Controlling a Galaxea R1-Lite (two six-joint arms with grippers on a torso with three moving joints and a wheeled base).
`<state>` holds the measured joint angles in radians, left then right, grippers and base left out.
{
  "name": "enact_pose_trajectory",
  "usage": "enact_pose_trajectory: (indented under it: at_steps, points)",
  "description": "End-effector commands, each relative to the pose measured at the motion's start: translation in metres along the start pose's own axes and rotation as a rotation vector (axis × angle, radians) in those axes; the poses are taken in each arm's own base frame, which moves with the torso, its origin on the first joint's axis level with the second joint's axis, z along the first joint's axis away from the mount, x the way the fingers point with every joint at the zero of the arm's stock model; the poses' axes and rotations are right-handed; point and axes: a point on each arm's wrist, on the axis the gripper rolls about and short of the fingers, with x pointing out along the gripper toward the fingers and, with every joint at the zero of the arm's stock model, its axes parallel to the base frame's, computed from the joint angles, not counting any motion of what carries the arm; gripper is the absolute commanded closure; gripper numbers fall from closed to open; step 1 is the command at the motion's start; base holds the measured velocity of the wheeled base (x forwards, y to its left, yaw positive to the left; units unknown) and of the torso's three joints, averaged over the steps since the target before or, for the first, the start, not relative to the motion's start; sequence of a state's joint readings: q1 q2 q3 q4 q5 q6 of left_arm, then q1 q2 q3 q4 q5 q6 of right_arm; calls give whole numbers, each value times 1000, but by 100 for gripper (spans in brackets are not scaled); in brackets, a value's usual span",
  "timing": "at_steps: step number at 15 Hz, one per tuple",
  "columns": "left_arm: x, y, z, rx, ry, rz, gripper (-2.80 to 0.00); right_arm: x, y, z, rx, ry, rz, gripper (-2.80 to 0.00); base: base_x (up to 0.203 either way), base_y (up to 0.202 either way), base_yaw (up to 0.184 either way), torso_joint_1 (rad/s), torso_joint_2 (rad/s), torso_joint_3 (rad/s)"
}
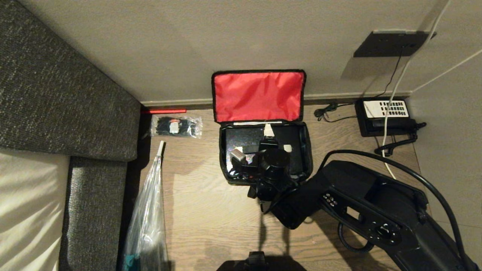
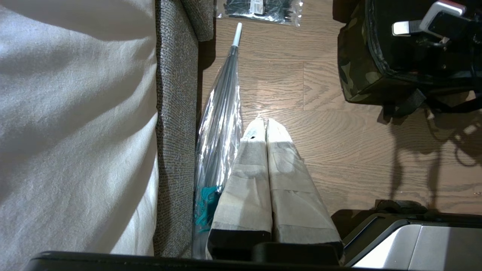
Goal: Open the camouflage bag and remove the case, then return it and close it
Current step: Grip the handle
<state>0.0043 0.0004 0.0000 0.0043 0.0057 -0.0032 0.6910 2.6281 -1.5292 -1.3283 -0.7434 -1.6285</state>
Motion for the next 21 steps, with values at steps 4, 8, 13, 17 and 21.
enact_pose_trajectory:
  at_steps: [4,8,13,17,21]
  points:
    - [0,0,-1,0,1,1,0,4,3,-1,-5,11,-10,-280,0,0,0,0,0,0]
    - [0,0,-1,0,1,1,0,4,12,-1,-14,11,0,-280,0,0,0,0,0,0]
    - [0,0,-1,0,1,1,0,4,21,-2,-18,13,3,-280,0,0,0,0,0,0]
    - [0,0,-1,0,1,1,0,1,26,-4,-25,20,19,0,0,0,0,0,0,0]
    - [0,0,-1,0,1,1,0,3,33,0,0,28,-5,0,0,0,0,0,0,0]
